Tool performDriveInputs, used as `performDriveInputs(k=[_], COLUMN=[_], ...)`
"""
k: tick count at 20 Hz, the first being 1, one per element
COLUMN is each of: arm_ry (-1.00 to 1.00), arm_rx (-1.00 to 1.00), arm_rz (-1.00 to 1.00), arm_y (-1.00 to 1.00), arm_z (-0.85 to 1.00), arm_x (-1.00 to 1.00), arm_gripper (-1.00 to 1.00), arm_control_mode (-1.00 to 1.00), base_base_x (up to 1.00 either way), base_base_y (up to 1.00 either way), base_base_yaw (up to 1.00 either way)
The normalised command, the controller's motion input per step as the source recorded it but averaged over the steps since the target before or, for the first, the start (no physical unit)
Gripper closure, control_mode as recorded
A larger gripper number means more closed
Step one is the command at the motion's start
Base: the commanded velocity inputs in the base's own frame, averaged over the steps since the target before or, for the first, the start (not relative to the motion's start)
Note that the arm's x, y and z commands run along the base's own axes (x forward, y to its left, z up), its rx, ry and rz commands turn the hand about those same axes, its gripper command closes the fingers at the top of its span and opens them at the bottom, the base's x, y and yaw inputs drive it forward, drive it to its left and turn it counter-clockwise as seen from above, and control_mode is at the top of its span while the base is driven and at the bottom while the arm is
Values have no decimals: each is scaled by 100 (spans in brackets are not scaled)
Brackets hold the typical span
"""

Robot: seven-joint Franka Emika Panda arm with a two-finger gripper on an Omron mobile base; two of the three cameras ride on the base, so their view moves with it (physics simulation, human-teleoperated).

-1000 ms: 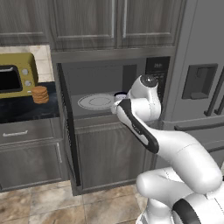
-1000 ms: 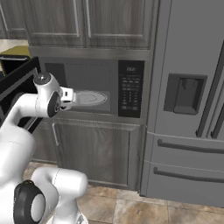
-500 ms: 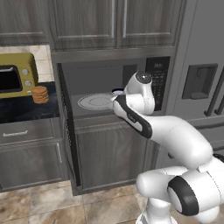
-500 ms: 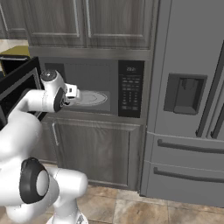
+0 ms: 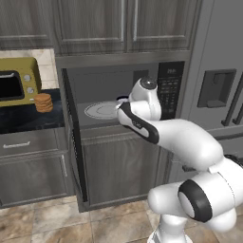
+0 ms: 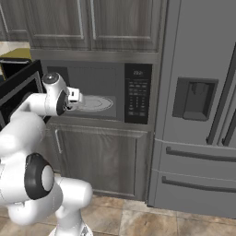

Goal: Pick the mug from the counter and place it inside the microwave. Then close the microwave.

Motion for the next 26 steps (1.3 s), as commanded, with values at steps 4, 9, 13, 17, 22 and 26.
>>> performDriveInputs(k=[4,9,13,17,22,26], arm_ry=[0,0,0,0,0,0], arm_rx=[0,0,0,0,0,0], arm_rz=[0,0,0,0,0,0], arm_y=[9,0,0,0,0,0], arm_z=[-28,-21,-1,1,0,0], arm_x=[9,4,13,22,32,29], arm_gripper=[100,100,100,100,100,100], arm_control_mode=[-100,-100,-100,-100,-100,-100], base_base_x=[0,0,0,0,0,0], base_base_y=[0,0,0,0,0,0], base_base_yaw=[0,0,0,0,0,0])
